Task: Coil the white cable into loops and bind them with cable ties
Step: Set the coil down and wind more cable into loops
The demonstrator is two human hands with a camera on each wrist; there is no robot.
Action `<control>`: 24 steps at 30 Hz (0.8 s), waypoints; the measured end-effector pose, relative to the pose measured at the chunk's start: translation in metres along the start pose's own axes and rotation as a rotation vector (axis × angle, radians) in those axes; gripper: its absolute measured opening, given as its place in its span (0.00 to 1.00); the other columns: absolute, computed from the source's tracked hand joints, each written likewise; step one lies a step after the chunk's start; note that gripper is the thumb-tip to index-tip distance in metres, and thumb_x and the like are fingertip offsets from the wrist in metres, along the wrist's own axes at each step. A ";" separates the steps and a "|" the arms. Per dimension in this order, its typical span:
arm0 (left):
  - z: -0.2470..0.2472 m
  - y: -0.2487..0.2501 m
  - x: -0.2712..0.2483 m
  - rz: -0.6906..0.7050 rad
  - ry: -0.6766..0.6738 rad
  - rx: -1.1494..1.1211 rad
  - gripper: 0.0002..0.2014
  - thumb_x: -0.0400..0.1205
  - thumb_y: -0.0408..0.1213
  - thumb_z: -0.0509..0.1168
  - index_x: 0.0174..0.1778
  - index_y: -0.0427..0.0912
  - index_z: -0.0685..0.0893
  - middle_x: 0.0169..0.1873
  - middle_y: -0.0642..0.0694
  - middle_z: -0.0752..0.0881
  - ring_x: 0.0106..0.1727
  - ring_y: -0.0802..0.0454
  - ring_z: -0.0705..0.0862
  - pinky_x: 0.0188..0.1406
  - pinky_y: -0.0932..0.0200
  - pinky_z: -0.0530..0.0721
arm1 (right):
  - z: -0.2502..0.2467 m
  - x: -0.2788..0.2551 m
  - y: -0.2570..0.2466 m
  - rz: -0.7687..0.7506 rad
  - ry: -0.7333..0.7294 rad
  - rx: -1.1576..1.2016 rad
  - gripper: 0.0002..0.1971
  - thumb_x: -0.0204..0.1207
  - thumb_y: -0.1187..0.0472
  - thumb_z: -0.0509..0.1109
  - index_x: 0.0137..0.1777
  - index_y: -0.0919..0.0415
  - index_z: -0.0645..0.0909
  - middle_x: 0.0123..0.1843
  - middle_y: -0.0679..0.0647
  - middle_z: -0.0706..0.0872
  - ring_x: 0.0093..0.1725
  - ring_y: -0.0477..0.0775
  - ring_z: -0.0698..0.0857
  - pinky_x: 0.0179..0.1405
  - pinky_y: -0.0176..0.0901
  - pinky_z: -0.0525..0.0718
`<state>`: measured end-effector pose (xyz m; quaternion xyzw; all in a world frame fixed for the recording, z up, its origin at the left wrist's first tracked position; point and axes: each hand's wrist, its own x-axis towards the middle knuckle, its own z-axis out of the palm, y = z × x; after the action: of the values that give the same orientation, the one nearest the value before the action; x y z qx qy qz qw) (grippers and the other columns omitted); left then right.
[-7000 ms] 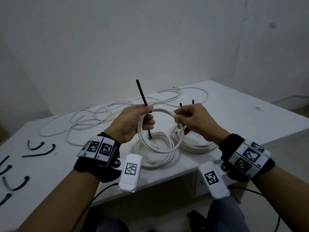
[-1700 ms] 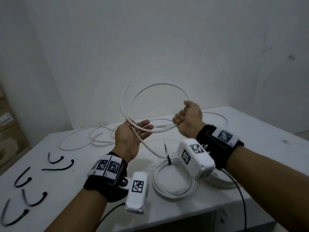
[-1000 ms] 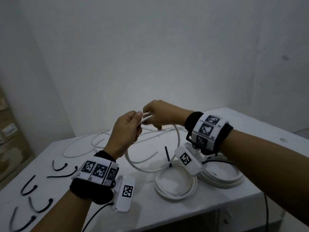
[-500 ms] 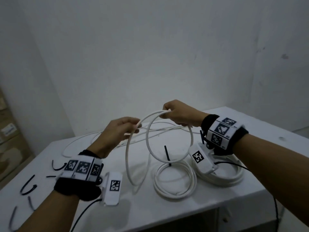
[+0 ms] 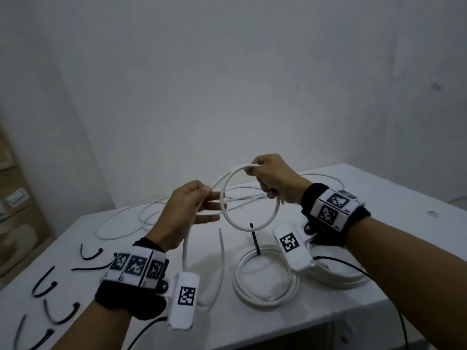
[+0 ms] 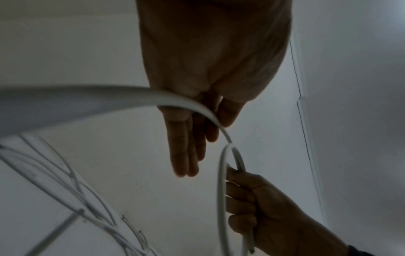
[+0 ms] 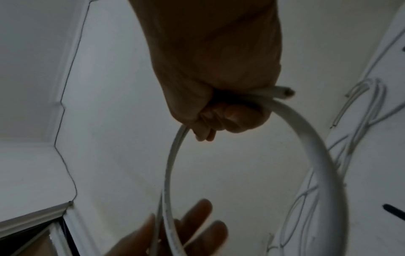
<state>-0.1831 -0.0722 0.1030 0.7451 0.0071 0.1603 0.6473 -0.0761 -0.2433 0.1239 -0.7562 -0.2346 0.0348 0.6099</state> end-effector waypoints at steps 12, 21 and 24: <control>0.018 0.017 0.009 0.133 0.195 -0.052 0.15 0.87 0.45 0.59 0.45 0.39 0.83 0.19 0.53 0.65 0.16 0.59 0.61 0.15 0.69 0.58 | 0.048 -0.004 -0.003 0.015 0.021 0.243 0.18 0.74 0.66 0.72 0.29 0.58 0.67 0.19 0.49 0.63 0.16 0.46 0.61 0.17 0.33 0.60; -0.013 0.013 0.014 0.149 0.395 -0.096 0.13 0.86 0.42 0.62 0.42 0.36 0.84 0.18 0.51 0.64 0.16 0.57 0.59 0.17 0.70 0.56 | 0.016 -0.008 0.015 0.024 -0.428 0.424 0.11 0.80 0.57 0.64 0.53 0.64 0.83 0.42 0.56 0.88 0.42 0.54 0.87 0.43 0.45 0.84; -0.013 0.010 0.016 0.142 0.438 -0.122 0.15 0.86 0.44 0.63 0.40 0.37 0.84 0.18 0.52 0.64 0.16 0.57 0.60 0.16 0.70 0.57 | 0.016 -0.013 0.020 -0.065 -0.447 0.341 0.06 0.80 0.61 0.66 0.50 0.64 0.80 0.39 0.57 0.86 0.39 0.53 0.86 0.33 0.42 0.85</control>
<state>-0.1729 -0.0583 0.1178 0.6507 0.0851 0.3632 0.6613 -0.0871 -0.2366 0.0978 -0.6083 -0.3780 0.2200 0.6624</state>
